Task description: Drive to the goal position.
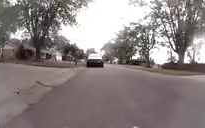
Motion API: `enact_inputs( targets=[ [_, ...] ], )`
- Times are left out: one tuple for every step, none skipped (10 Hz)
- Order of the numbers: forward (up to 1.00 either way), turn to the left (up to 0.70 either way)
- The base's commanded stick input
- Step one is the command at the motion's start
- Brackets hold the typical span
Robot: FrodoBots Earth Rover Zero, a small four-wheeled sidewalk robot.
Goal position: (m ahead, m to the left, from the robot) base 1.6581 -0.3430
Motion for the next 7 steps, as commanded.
enact_inputs(
  targets=[
    [0.7, -0.05],
    [0.7, -0.05],
    [0.7, -0.05],
    [0.7, -0.05],
    [0.7, -0.05],
    [0.7, -0.05],
    [0.7, -0.05]
  ],
)
